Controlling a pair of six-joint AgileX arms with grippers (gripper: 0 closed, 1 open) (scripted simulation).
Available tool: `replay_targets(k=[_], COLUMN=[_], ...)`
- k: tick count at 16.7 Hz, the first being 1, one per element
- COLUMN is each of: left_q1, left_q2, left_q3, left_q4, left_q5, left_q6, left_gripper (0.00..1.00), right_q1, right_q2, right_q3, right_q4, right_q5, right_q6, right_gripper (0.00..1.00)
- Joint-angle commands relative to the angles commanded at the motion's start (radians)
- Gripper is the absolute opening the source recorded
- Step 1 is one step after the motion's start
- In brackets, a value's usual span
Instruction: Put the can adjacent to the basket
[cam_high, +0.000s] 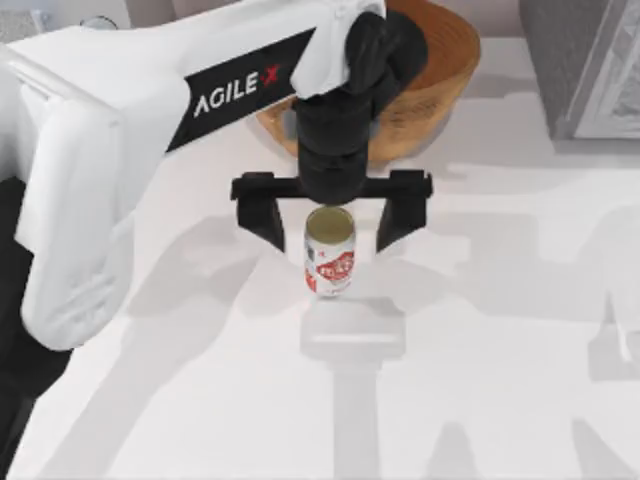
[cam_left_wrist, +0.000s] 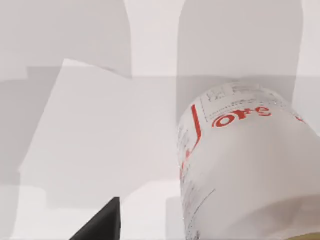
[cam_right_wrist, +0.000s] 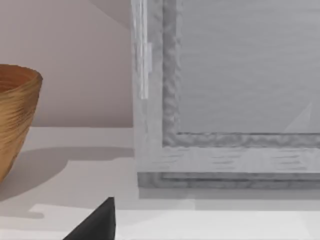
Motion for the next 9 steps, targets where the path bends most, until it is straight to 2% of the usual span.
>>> replay_targets(k=[9], left_q1=[0.000], left_q2=[0.002], left_q3=[0.158], left_q4=[-0.156], left_q5=[0.000], left_q6=[-0.002], left_gripper=[1.00], right_q1=[0.000], right_q2=[0.000], right_q3=[0.000], right_q4=[0.000], right_q5=[0.000], right_q6=[0.000], right_gripper=[1.00])
